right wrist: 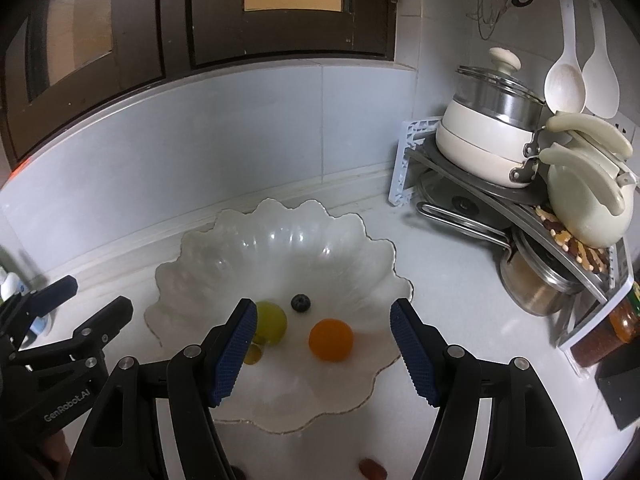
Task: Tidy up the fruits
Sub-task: 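Withdraw both open tools from the bowl back over the counter fruits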
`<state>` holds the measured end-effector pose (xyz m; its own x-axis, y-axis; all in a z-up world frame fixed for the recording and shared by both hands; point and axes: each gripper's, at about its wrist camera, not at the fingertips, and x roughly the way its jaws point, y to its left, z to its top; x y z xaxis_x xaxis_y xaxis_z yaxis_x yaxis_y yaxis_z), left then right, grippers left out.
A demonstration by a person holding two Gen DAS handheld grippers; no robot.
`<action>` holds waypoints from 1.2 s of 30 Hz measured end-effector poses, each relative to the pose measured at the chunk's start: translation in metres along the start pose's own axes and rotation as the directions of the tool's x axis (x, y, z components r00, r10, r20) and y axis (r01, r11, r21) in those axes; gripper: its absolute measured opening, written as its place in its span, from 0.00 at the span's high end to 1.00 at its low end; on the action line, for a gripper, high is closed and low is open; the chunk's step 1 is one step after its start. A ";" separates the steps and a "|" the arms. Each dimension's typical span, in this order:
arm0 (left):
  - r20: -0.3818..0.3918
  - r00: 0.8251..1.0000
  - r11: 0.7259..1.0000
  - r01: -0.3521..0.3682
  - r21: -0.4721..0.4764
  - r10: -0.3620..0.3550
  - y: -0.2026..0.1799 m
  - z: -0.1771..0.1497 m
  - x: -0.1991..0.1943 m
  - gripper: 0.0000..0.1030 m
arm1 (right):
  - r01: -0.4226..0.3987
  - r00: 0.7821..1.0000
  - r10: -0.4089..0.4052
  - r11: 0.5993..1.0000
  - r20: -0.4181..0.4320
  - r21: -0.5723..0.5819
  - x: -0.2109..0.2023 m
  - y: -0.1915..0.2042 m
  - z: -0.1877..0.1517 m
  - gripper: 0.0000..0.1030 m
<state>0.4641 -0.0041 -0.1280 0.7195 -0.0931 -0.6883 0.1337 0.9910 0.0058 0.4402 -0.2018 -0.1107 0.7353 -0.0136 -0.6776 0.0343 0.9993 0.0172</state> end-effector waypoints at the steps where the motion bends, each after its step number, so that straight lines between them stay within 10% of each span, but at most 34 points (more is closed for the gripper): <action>1: 0.001 1.000 1.000 -0.002 0.001 0.002 0.000 -0.001 -0.002 0.23 | -0.002 1.000 0.002 1.000 0.002 -0.001 -0.002 0.001 -0.001 0.32; 36: 0.018 0.998 0.997 -0.061 -0.040 0.061 0.005 -0.049 -0.067 0.23 | -0.068 0.997 0.071 0.995 0.038 -0.073 -0.051 0.020 -0.036 0.32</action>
<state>0.3834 0.0120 -0.1179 0.7383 -0.0338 -0.6737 0.0623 0.9979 0.0183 0.3793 -0.1800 -0.1026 0.7609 0.0558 -0.6464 -0.0653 0.9978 0.0093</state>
